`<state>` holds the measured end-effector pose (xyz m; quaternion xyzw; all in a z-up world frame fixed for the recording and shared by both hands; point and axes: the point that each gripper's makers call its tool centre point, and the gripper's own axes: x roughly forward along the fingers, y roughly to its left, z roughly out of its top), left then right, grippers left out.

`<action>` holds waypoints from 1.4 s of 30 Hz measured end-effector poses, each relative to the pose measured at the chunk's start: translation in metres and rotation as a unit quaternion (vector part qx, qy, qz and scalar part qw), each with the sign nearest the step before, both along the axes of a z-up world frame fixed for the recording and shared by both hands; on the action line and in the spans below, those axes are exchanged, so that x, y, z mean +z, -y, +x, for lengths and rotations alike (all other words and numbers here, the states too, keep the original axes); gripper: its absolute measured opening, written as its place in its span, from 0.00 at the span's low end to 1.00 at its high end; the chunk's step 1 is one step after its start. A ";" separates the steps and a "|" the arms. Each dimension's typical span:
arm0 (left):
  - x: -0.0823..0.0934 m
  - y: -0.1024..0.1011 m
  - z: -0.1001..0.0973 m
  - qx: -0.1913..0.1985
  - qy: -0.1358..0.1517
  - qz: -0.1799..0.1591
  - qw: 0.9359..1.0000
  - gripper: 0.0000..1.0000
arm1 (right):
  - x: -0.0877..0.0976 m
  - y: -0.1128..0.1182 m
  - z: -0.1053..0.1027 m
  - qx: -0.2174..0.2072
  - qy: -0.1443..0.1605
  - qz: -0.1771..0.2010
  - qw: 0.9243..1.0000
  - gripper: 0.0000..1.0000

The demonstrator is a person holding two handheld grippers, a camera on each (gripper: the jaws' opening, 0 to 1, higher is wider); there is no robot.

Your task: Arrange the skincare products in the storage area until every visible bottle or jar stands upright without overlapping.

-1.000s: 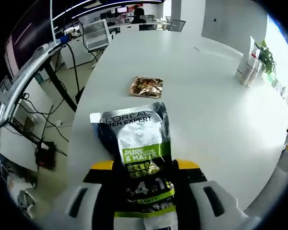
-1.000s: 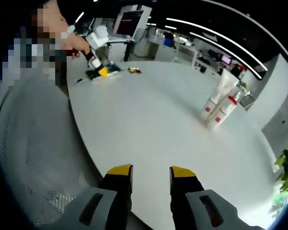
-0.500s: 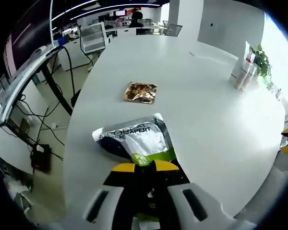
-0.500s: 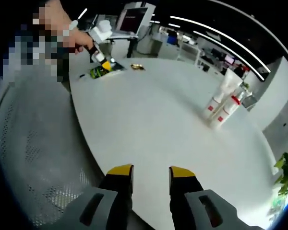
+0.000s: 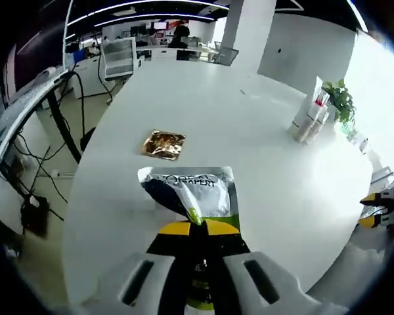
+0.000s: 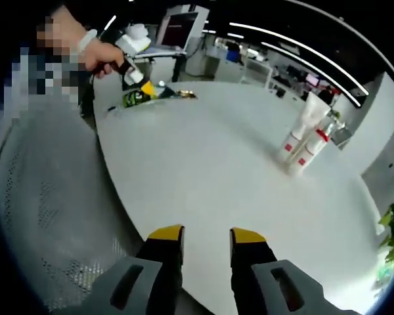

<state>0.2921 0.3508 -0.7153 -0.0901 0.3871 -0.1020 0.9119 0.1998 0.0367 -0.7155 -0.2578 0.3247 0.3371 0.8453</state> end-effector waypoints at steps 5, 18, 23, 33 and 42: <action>0.032 0.068 -0.014 -0.010 0.037 -0.107 0.993 0.00 | 0.020 -0.029 -0.008 0.008 -0.038 0.131 0.991 0.28; 0.061 0.197 -0.055 -0.111 0.051 -0.209 0.970 0.00 | 0.072 -0.075 0.003 -0.115 -0.187 0.418 0.881 0.35; 0.067 0.220 -0.065 -0.139 0.058 -0.214 0.965 0.00 | 0.062 -0.077 -0.005 -0.141 -0.253 0.447 0.846 0.29; 0.066 0.229 -0.073 -0.161 0.047 -0.234 0.958 0.01 | 0.057 -0.069 -0.014 -0.145 -0.287 0.466 0.825 0.00; 0.069 0.213 -0.065 -0.147 0.065 -0.230 0.960 0.12 | 0.068 -0.059 -0.008 -0.128 -0.293 0.485 0.814 0.00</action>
